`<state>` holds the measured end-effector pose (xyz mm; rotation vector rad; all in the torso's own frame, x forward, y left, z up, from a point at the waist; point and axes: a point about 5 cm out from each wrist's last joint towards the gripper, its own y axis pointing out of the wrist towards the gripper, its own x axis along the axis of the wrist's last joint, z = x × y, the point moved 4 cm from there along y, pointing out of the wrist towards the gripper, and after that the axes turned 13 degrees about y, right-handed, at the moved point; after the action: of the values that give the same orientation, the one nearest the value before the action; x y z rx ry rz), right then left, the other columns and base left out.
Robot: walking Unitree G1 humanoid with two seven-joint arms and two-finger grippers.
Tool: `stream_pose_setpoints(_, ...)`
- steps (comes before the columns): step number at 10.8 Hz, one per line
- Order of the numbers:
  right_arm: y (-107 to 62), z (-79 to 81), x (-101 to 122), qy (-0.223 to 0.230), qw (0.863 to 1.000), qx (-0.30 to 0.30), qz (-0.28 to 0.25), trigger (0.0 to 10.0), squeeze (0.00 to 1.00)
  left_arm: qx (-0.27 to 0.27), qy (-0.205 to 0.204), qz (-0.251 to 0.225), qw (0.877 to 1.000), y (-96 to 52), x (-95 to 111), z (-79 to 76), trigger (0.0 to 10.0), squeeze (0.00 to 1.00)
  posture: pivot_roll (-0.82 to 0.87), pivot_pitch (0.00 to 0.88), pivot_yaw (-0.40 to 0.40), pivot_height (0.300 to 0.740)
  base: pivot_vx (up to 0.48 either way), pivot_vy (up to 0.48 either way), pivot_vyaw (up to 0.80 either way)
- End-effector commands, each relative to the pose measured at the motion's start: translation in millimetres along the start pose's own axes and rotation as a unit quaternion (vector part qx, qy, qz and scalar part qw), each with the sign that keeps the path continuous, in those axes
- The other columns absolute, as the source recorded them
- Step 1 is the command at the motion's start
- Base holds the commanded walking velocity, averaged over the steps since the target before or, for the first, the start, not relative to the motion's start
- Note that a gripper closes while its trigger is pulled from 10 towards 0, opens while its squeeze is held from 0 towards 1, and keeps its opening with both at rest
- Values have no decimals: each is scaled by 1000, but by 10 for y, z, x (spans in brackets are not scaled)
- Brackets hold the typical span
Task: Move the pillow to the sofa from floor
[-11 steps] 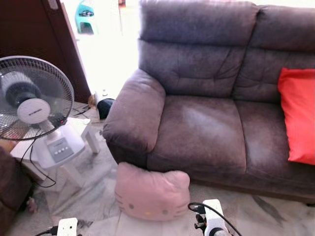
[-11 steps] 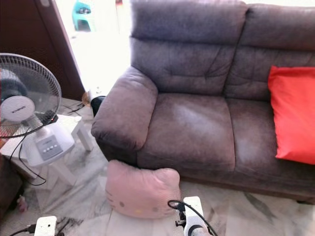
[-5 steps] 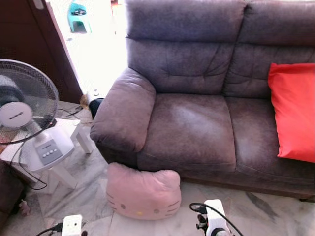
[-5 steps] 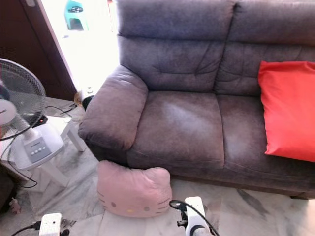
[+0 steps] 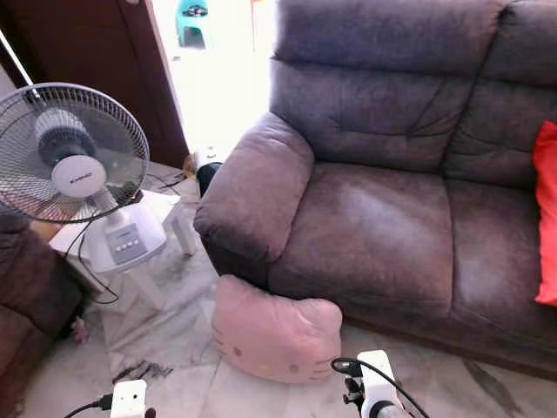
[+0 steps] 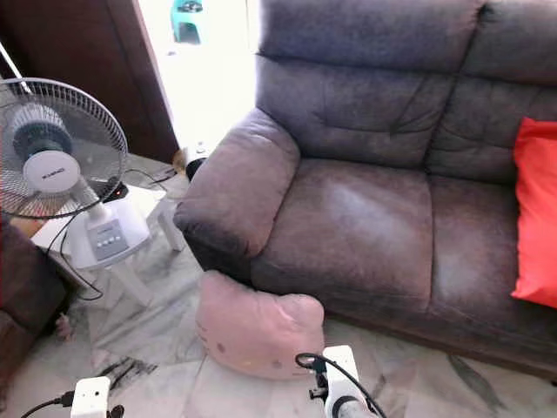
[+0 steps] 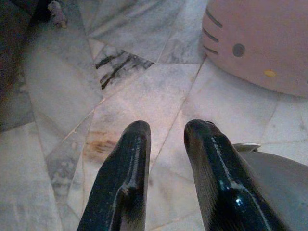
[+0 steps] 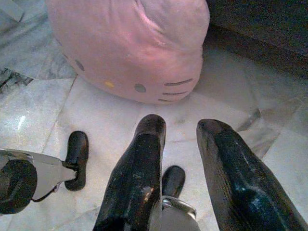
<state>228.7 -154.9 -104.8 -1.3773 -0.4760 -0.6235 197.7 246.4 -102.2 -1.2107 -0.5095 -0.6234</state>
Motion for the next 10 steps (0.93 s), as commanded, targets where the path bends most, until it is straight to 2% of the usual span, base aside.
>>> stream_pose_setpoints(1,-8,3,-38,-8,1000,4,5,10000,0,4,7,1,1000,-7,-21,29,10000,0,136,121,17,740,0,0,0)
stream_pose_setpoints(2,-7,6,-44,-10,1000,4,9,10000,0,5,6,-2,1000,-3,-4,34,10000,0,138,124,17,740,0,0,606)
stream_pose_setpoints(3,-8,-2,-61,9,1000,0,12,10000,0,6,6,-8,1000,5,32,44,10000,0,141,128,16,740,0,0,0)
stream_pose_setpoints(10,-5,11,-63,8,1000,0,13,10000,0,4,0,-29,1000,12,118,-10,10000,0,143,120,11,740,0,0,0)
